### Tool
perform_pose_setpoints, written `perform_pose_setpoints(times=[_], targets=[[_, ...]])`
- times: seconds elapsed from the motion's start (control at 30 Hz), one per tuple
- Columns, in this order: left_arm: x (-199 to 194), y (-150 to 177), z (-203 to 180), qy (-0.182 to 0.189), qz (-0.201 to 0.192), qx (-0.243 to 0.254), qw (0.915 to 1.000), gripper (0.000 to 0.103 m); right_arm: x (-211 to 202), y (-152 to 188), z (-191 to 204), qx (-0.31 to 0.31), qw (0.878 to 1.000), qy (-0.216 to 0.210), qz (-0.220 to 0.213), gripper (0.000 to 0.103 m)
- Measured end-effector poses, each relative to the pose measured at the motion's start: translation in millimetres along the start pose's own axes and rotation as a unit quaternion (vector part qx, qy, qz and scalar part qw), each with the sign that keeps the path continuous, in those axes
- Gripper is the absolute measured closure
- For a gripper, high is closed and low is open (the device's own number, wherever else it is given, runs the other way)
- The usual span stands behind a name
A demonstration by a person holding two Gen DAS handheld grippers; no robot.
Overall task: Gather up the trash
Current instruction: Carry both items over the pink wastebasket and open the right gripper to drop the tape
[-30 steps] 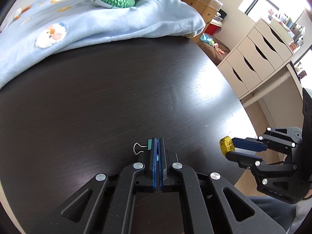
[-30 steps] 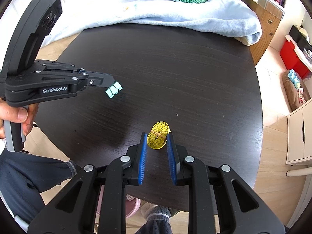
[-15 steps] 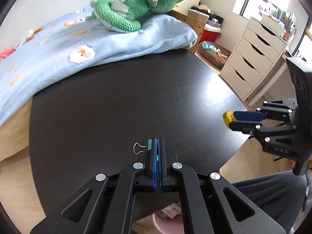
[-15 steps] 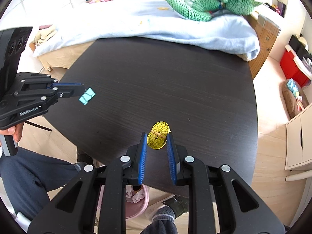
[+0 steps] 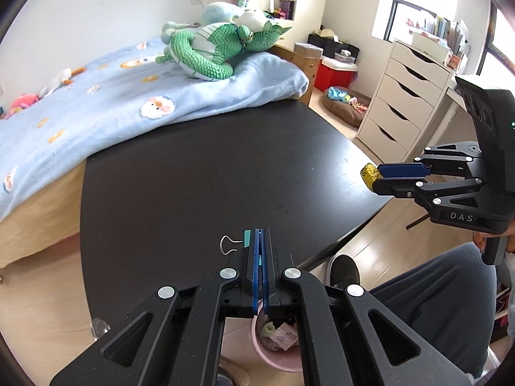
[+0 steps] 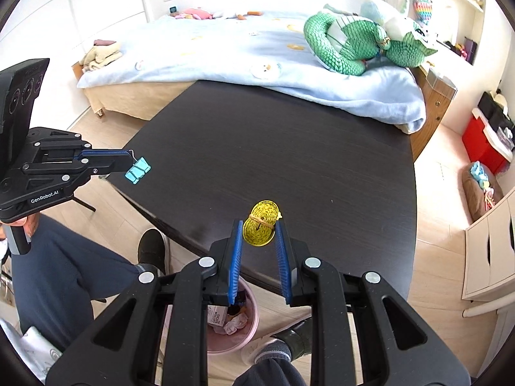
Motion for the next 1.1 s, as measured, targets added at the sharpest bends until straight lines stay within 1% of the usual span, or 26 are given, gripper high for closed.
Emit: perform_pose_setpoints(times=[0.2, 0.37, 0.57, 0.67, 0.87, 1.1], targets=[[-18, 19, -11, -0.001, -0.009, 0.011, 0.9999, 0.102, -21, 18, 20, -0.010, 1.000, -0.009, -0.011, 0.083], [-27, 39, -16, -0.002, -0.012, 0.005, 0.9999, 0.102, -35, 38, 37, -0.015, 1.000, -0.011, -0.016, 0.083], [-36, 58, -21, 0.002, -0.013, -0.001, 0.9999, 0.102, -38, 55, 52, -0.020, 1.000, -0.019, -0.006, 0.083], [-41, 66, -24, 0.007, -0.014, -0.003, 0.9999, 0.102, -39, 63, 60, -0.022, 0.999, -0.031, 0.001, 0.083], [-55, 76, -26, 0.012, -0.023, -0.006, 0.9996, 0.102, -38, 72, 75, -0.030, 0.998, -0.048, 0.009, 0.083], [-61, 76, -26, 0.016, -0.029, -0.005, 0.9994, 0.102, -35, 75, 84, -0.032, 0.997, -0.067, 0.014, 0.083]])
Point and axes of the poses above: each gripper's, at about its wrist camera, not at the fingertips, and x roughly the way its jaws point, z to its left, y to its underside, the point moved 2 cm from there along x, roughly the way its jaws point, and after that the axes turned 1 degree about -x, right-handed, at the moved point
